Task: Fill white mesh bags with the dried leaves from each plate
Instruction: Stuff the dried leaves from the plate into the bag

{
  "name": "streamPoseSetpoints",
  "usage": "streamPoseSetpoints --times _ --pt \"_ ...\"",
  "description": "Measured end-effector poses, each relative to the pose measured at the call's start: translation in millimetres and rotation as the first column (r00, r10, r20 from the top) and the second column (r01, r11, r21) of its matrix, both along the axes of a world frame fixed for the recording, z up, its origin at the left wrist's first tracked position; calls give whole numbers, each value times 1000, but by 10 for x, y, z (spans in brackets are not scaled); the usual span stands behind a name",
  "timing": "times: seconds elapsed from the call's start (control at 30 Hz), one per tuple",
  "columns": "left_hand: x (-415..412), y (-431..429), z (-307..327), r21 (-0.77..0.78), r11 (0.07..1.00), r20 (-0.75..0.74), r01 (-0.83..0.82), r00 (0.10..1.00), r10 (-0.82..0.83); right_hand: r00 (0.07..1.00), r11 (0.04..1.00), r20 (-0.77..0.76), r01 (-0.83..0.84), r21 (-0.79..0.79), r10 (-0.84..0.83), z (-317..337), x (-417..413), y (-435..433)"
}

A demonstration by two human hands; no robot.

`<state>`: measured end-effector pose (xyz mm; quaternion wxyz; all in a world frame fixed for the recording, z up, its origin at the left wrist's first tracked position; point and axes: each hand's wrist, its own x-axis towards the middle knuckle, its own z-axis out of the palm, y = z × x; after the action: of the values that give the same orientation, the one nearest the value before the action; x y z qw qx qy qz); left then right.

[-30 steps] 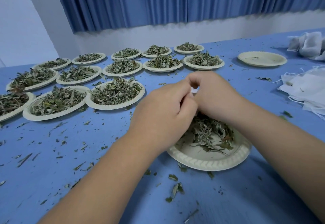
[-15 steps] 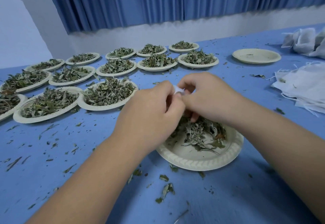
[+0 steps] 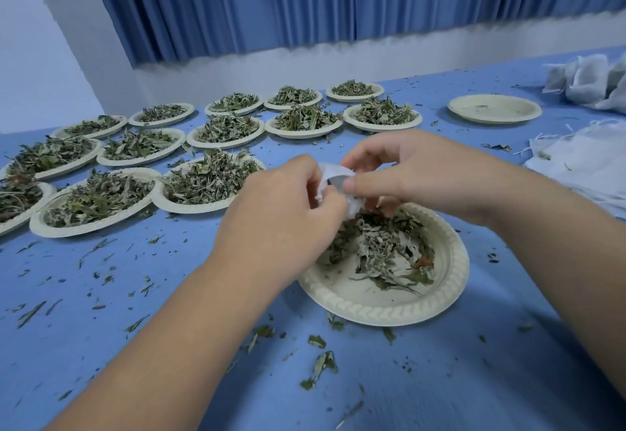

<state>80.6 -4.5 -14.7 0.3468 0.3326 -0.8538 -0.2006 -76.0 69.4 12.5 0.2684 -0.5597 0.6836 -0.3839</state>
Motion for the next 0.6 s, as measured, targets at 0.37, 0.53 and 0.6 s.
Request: streamPoseSetpoints --times 0.37,0.53,0.6 --pt "44 -149 -11 69 982 -200 -177 962 188 792 930 -565 -13 366 234 25 11 161" --pt "0 -140 -54 -46 981 -89 -190 979 185 720 932 -658 43 361 222 -30 105 142" --pt "-16 -148 -74 -61 981 -47 -185 982 182 708 940 -676 50 337 204 -48 123 121"
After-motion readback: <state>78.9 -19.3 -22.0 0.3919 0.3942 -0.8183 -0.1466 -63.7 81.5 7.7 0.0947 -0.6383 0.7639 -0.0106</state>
